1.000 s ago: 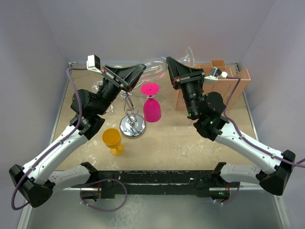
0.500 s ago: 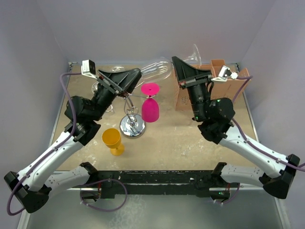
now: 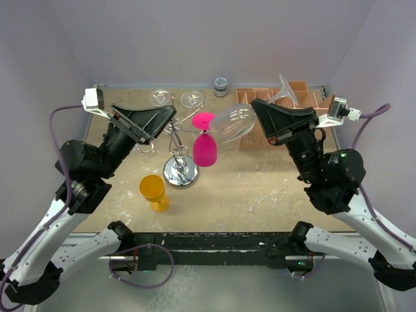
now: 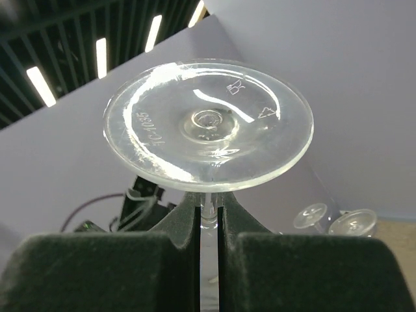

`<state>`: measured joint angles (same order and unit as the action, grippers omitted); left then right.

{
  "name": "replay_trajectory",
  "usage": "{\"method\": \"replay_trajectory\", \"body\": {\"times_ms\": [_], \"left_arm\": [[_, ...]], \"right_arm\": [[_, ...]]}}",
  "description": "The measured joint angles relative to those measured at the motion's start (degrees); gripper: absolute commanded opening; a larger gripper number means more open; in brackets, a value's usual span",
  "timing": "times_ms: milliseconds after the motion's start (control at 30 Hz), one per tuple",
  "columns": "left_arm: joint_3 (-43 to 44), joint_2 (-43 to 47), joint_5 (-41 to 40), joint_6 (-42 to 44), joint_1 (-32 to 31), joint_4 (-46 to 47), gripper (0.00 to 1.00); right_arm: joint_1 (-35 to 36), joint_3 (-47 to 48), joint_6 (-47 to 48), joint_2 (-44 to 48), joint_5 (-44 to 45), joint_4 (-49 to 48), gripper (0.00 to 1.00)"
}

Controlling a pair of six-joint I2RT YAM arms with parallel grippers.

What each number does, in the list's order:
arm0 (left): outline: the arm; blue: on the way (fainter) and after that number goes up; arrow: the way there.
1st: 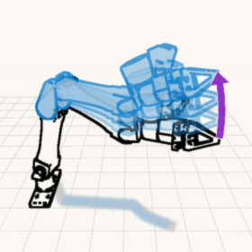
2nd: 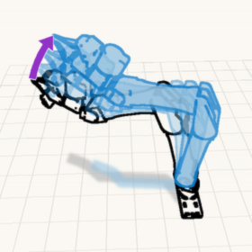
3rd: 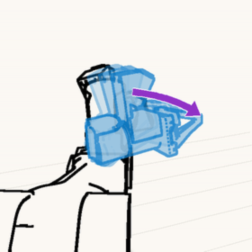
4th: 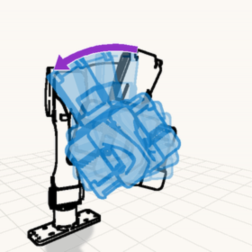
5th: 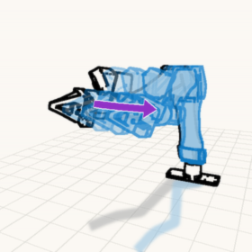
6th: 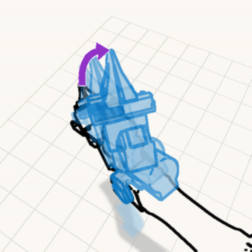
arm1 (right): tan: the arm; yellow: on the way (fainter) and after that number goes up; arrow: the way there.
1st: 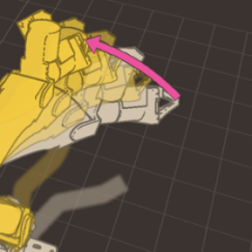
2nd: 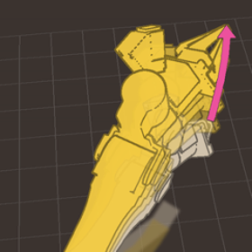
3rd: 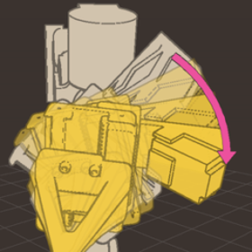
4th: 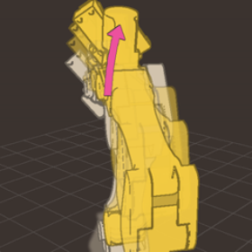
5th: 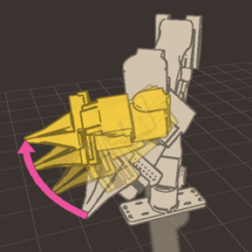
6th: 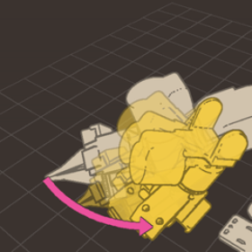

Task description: Place the wine glass upside down on the wine glass rack

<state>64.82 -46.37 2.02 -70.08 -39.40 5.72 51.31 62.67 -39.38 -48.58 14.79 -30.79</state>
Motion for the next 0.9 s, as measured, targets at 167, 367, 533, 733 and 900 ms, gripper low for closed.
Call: {"method": "replay_trajectory", "body": {"times_ms": [167, 367, 533, 733, 900], "left_arm": [[2.1, 3.67, -0.22, 3.89, 0.0, -3.5, 0.45], [3.58, 5.44, -0.83, 6.16, 0.0, -6.51, 0.46], [4.52, 6.19, -3.82, 8.55, 0.0, -13.14, 0.46], [5.25, 10.05, -10.01, 11.85, 0.0, -21.7, 0.46], [6.03, 13.6, -15.3, 13.81, 0.0, -26.99, 0.47]], "right_arm": [[0.0, -0.81, 8.98, 5.18, -5.88, 7.21, 0.0], [0.0, -1.22, 19.87, 7.69, -13.77, 12.57, 0.0], [0.0, -2.56, 24.87, 6.43, -19.34, 16.41, 0.0], [0.0, -4.66, 28.11, 1.97, -24.68, 18.84, 0.0], [0.0, -7.63, 29.14, -1.11, -27.43, 19.08, 0.0]]}}
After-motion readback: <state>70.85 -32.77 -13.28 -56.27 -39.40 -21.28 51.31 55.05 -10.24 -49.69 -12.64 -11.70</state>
